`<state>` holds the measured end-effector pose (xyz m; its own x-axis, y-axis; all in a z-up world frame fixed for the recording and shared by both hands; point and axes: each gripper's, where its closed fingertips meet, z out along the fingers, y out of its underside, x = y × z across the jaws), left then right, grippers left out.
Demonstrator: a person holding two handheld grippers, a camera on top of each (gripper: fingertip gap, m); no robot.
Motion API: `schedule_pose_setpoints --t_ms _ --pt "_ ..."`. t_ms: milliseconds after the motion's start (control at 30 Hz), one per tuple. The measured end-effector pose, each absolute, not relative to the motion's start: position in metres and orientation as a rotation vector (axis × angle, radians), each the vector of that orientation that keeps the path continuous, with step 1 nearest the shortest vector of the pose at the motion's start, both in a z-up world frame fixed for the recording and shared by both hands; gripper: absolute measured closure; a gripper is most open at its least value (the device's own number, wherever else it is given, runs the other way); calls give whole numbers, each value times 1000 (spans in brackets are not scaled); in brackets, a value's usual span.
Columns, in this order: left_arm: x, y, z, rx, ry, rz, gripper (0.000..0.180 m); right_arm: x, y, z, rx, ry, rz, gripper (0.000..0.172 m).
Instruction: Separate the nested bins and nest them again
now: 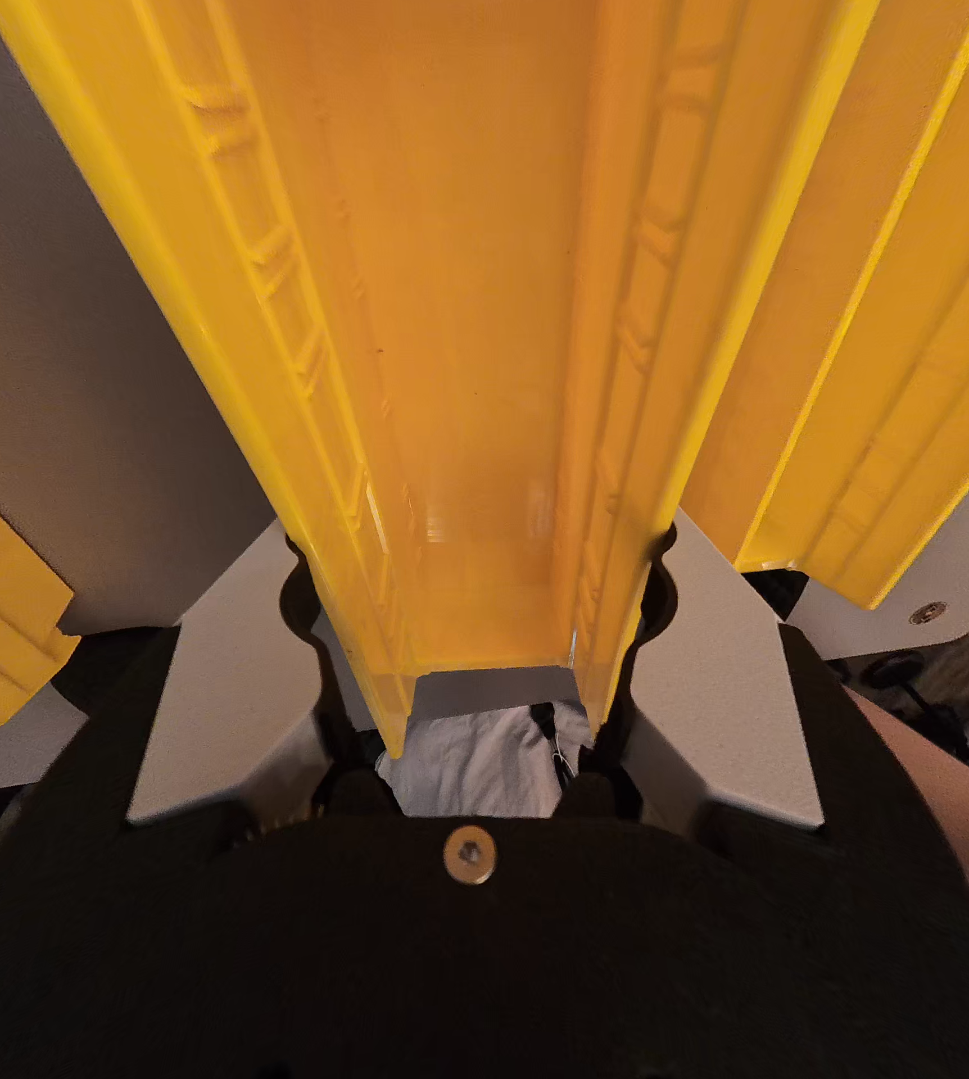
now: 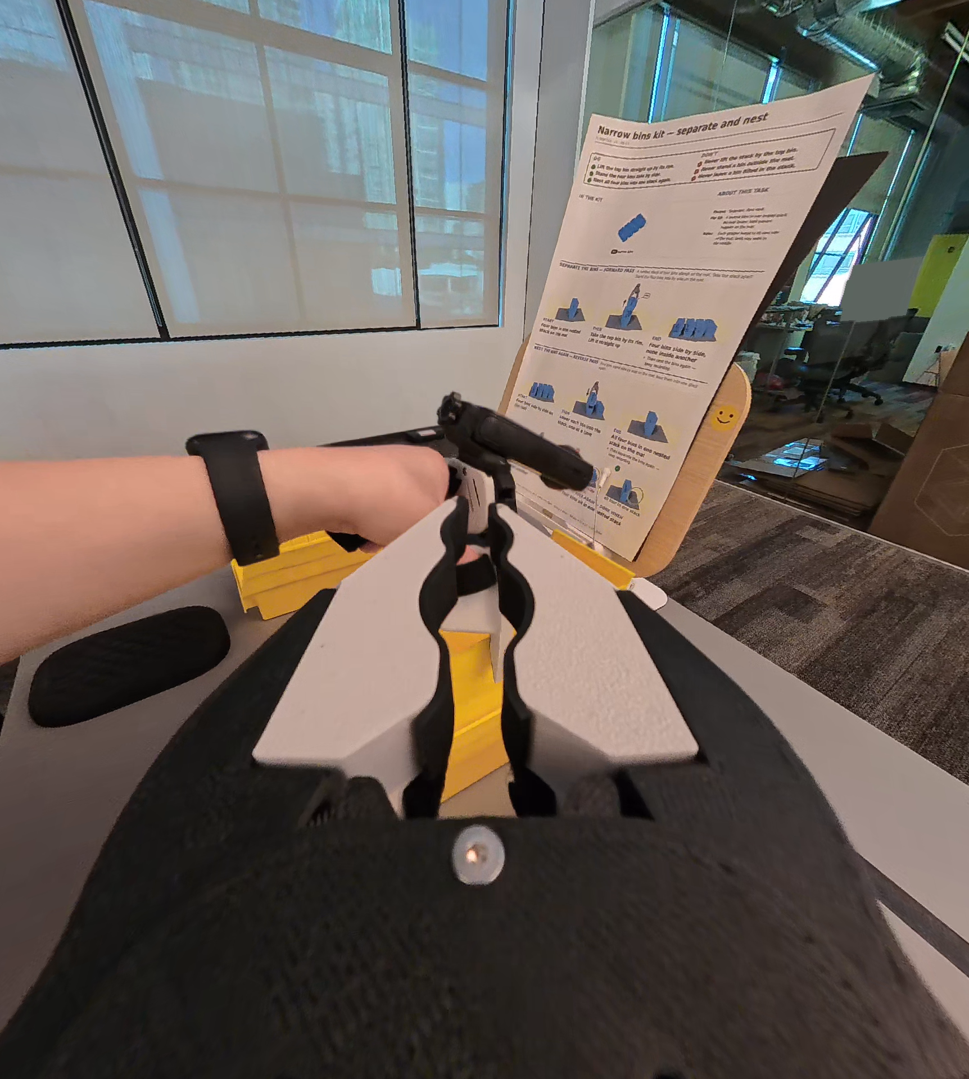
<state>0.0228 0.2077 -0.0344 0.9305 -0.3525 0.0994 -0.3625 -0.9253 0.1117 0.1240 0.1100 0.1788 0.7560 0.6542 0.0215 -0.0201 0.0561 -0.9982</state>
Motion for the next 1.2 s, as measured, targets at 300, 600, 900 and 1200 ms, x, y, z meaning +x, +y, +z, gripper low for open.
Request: schedule_pose_setpoints --t_ms 300,600,900,1200 --pt "21 203 -40 2927 -576 49 67 122 113 175 -1456 -560 556 164" --pt "19 195 -28 2888 -592 30 67 119 114 174 -1465 -567 551 166" --pt "20 195 -39 2860 -574 2 65 123 114 173 -1467 -557 557 166" --pt "23 202 -66 2858 -563 -8 65 123 114 174 -1459 -557 573 166"
